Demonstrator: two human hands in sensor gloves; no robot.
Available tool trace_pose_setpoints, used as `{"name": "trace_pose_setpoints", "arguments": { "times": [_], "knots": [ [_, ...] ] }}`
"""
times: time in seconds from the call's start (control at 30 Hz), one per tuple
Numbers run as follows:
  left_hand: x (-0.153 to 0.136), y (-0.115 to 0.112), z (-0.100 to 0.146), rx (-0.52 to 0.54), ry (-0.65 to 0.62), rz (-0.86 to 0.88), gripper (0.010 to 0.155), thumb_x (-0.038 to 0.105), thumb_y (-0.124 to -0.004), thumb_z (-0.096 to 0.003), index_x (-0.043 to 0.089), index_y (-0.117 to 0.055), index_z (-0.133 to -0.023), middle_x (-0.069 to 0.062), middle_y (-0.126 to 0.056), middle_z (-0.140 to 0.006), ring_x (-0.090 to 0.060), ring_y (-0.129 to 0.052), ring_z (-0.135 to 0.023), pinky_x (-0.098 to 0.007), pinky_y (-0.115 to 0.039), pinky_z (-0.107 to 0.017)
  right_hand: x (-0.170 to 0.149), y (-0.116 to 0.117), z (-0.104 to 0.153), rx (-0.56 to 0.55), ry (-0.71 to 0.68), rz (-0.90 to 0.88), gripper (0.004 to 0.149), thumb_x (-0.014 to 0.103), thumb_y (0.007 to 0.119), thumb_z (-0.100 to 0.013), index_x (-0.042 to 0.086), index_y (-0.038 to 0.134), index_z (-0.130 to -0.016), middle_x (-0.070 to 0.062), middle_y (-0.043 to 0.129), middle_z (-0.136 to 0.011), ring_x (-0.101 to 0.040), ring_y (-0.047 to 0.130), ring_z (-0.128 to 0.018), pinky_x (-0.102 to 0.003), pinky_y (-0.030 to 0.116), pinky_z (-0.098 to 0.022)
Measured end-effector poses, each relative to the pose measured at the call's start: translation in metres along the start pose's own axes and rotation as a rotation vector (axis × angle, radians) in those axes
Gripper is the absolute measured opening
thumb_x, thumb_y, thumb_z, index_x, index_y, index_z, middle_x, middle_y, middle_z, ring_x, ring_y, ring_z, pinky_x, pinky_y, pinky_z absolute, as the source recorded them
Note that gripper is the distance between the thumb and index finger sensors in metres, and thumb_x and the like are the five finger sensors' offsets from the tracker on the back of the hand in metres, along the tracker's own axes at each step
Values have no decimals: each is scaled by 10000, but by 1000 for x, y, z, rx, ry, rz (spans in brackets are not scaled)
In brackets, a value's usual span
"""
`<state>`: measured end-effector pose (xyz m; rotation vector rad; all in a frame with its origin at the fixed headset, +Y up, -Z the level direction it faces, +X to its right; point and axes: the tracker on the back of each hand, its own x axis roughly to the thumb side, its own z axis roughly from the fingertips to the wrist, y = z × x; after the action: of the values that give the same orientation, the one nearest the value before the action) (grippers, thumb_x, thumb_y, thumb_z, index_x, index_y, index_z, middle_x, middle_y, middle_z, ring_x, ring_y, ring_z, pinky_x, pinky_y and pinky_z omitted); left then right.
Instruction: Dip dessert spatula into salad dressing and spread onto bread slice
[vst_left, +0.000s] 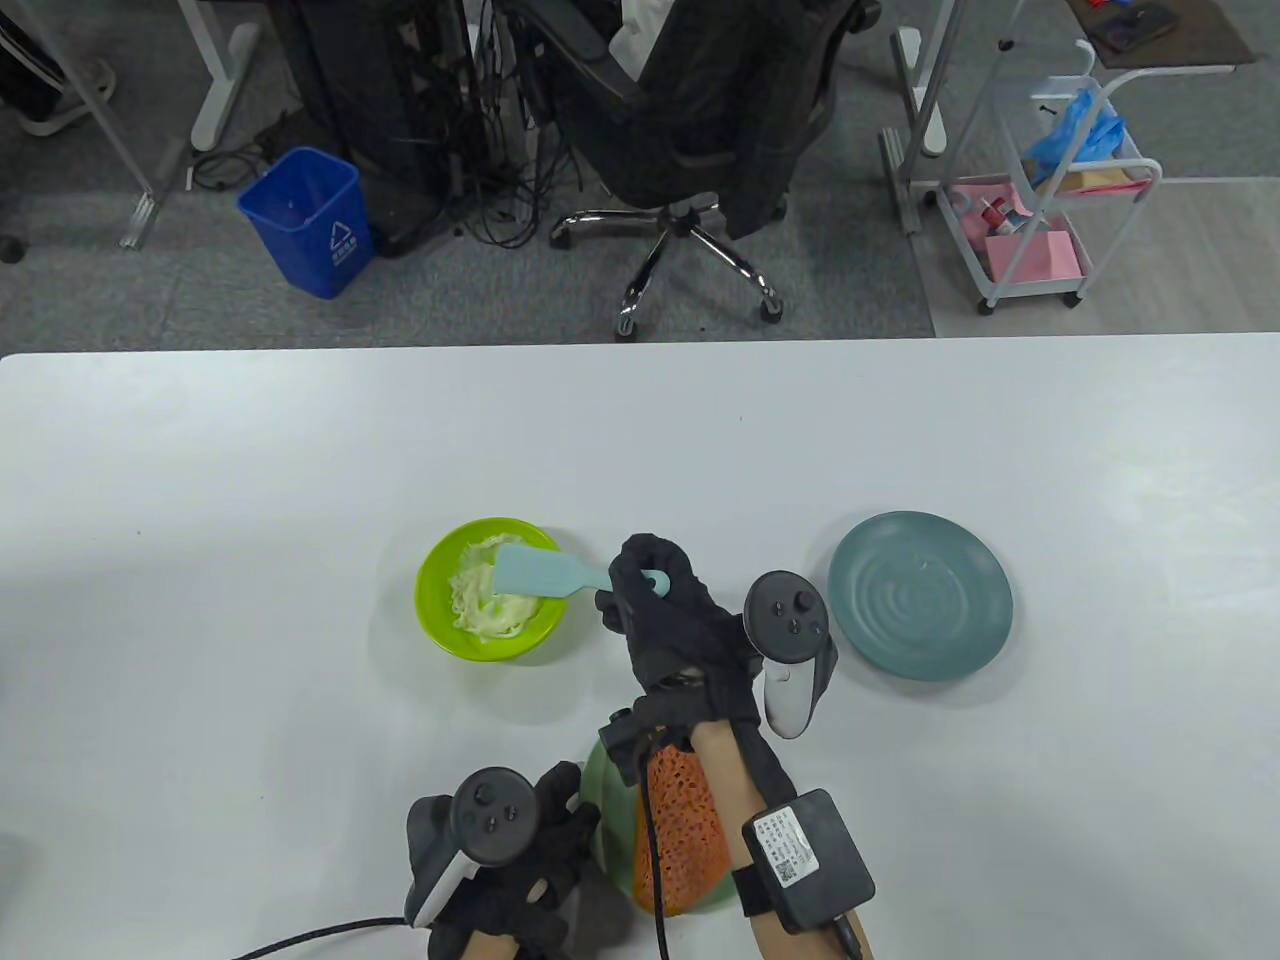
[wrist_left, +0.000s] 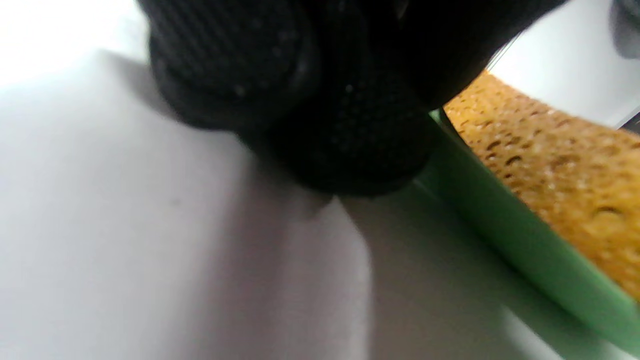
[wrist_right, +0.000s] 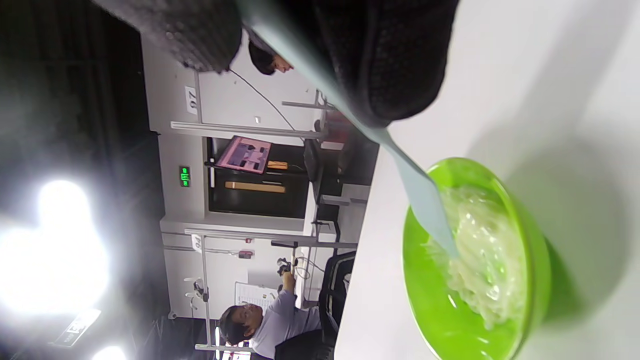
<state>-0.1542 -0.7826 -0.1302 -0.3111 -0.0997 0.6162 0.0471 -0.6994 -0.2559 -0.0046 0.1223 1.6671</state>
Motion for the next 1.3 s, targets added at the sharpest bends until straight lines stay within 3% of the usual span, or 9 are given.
{"name": "trace_pose_setpoints", "arguments": {
  "times": [0.47,1.3],
  "knots": [
    [-2,1,-1,-19,0,29,575,402,-814,-582,40,-737,-1022,40,-1034,-587,-74,-1127,-291,-258,-980,-256,-8,12,-15,17,59,46,522,437,729,-622,196,533,-1042,-213,574,-1043,-435,871,-856,-407,826,-628],
    [-3,1,-1,-16,1,27,574,403,-815,-581,43,-738,-1022,41,-1035,-588,-73,-1127,-291,-257,-981,-256,18,-9,-2,-75,-3,191,504,415,746,-614,175,571,-1022,-223,624,-1007,-440,909,-796,-409,845,-580]
  ]
}}
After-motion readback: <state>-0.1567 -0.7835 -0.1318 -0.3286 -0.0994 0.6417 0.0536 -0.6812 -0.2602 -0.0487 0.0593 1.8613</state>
